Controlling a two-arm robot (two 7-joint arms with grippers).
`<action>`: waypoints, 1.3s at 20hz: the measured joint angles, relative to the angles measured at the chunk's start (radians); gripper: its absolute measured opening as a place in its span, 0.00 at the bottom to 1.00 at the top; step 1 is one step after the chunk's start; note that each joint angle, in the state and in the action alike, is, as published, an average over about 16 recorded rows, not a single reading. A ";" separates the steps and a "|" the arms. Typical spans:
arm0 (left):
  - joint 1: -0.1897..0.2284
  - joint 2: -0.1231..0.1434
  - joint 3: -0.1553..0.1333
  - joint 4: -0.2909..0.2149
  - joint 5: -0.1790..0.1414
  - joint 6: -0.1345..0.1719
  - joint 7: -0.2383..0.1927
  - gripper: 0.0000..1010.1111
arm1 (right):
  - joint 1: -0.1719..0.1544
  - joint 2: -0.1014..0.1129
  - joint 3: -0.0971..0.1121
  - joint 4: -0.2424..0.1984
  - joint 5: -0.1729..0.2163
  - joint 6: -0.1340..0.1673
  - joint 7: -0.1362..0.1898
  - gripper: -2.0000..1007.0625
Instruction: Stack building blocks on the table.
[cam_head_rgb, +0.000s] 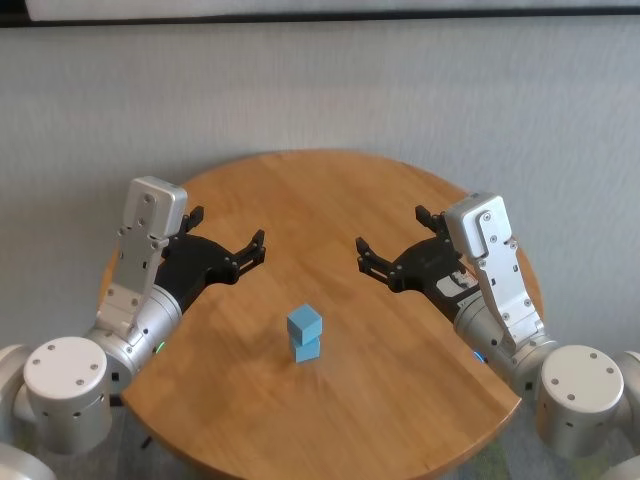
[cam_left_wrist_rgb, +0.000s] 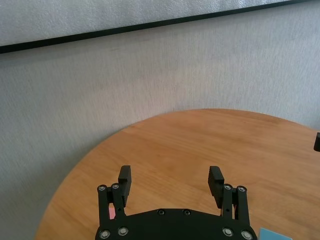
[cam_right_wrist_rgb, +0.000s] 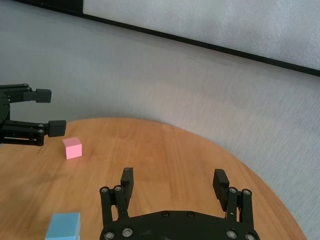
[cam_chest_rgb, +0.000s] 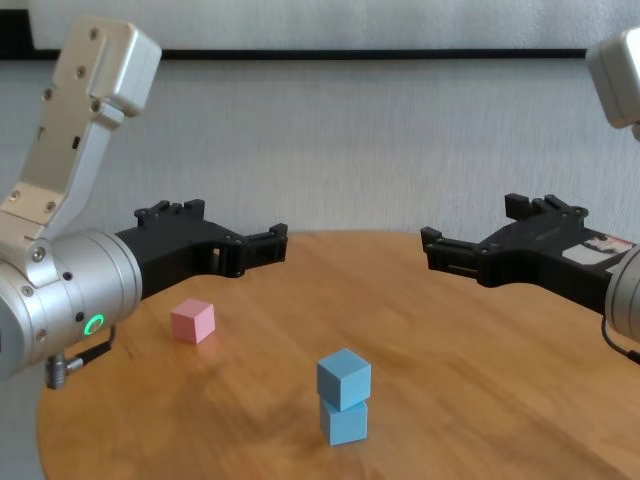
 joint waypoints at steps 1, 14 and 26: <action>0.000 0.000 -0.001 0.001 -0.001 0.000 -0.002 0.99 | 0.000 0.000 0.000 0.000 0.000 0.000 0.000 1.00; 0.008 0.034 -0.040 0.045 -0.010 0.012 -0.058 0.99 | -0.001 -0.001 0.001 -0.002 -0.003 0.000 -0.003 1.00; -0.065 0.039 -0.075 0.273 -0.018 -0.102 -0.188 0.99 | -0.002 -0.002 0.001 -0.003 -0.003 0.000 -0.003 1.00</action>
